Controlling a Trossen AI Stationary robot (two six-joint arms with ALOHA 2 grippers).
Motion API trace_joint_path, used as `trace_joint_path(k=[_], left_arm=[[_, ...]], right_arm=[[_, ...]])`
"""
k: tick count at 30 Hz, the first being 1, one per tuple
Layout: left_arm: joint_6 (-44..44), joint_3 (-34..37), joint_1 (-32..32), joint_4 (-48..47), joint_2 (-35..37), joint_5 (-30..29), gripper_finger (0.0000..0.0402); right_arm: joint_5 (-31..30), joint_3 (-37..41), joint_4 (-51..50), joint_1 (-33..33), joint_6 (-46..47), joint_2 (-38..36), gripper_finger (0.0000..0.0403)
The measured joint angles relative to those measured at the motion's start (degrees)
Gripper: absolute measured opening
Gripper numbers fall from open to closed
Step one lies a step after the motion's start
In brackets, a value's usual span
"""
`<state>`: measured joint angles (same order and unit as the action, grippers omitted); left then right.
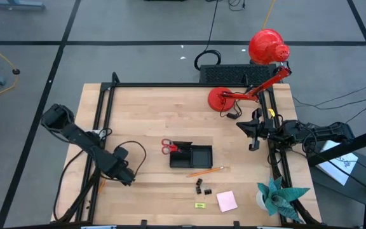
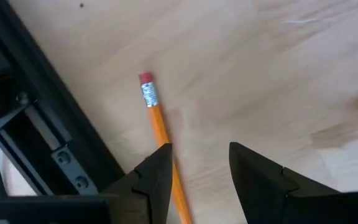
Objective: Pick and place office supplies into organizer
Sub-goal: Put the left pencil into the top left compartment of the desk organizer
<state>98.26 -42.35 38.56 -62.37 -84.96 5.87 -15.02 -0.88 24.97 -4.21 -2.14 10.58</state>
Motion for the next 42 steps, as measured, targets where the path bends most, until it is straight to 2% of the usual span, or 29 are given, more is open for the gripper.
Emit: trace_joint_path(k=[5, 19, 38, 42], left_arm=[[3.91, 2.02, 0.63, -0.04, 0.78, 0.24, 0.0164], [4.29, 7.26, 0.57, 8.39, 1.20, 3.12, 0.0163], [0.32, 6.81, 0.24, 10.30, 0.88, 0.33, 0.0163], [-3.50, 5.22, 0.24, 10.62, 0.58, -0.81, 0.0163]], right_arm=[[-0.02, -0.01, 0.02, 0.00, -0.01, 0.01, 0.0004], [-0.05, 0.02, 0.00, -0.02, 0.01, 0.01, 0.0004], [0.06, 0.00, 0.01, -0.02, -0.02, -0.01, 0.0004], [0.07, -0.01, 0.01, 0.00, 0.01, -0.01, 0.0004]])
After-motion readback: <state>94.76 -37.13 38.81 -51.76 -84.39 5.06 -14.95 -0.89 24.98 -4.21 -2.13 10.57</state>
